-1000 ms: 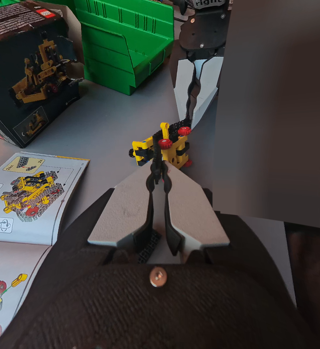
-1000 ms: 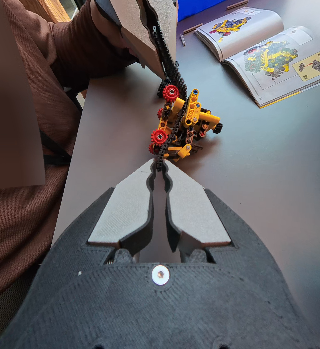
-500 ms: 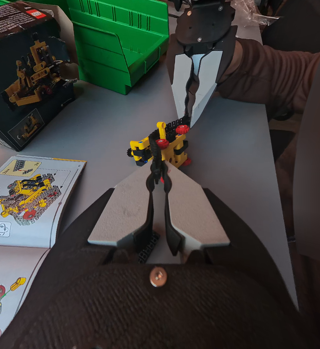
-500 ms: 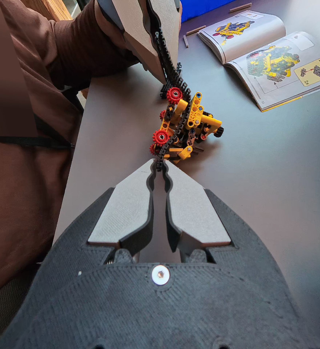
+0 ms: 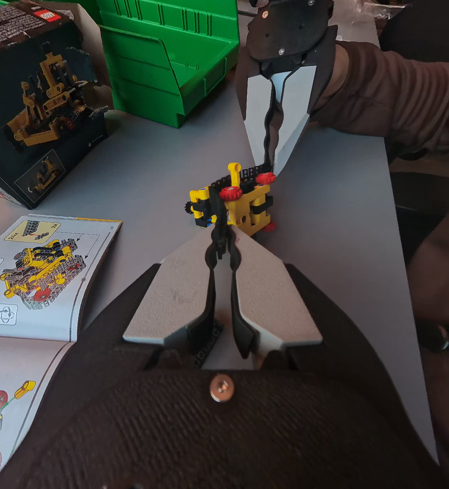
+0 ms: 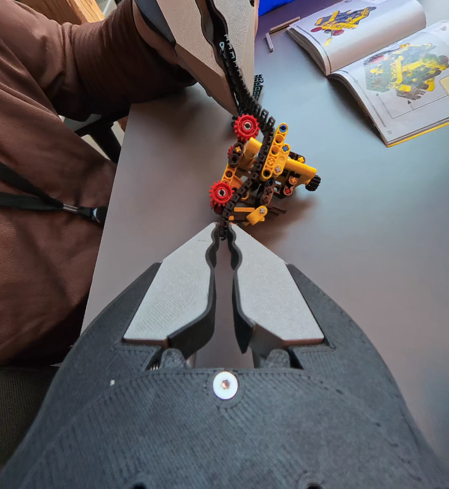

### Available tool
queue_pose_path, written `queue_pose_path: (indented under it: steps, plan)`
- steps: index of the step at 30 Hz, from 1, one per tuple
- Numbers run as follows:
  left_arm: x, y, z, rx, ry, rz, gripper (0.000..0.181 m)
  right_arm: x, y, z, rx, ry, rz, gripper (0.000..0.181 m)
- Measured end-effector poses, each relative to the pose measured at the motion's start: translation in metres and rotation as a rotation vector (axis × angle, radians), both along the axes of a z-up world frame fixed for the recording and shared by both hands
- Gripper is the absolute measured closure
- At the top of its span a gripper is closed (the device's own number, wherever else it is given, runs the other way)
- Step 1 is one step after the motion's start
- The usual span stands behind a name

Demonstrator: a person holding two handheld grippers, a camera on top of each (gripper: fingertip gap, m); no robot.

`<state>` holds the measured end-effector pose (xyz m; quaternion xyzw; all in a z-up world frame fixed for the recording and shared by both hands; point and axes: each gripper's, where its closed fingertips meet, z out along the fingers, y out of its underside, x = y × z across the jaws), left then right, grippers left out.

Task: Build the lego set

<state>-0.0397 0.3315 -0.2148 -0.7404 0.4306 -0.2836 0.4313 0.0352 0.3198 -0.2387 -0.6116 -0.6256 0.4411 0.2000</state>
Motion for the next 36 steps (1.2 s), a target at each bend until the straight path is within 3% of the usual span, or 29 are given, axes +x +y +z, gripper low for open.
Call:
queue_pose_path:
  steps: [25, 36]
  plan:
    - [0.005, -0.007, 0.002, 0.049, 0.014, -0.051, 0.181, 0.008, -0.012, 0.001, -0.039, 0.003, 0.035, 0.18]
    - [0.01, -0.011, 0.002, 0.047, 0.008, -0.066, 0.181, 0.013, -0.018, -0.001, -0.069, 0.023, -0.018, 0.179]
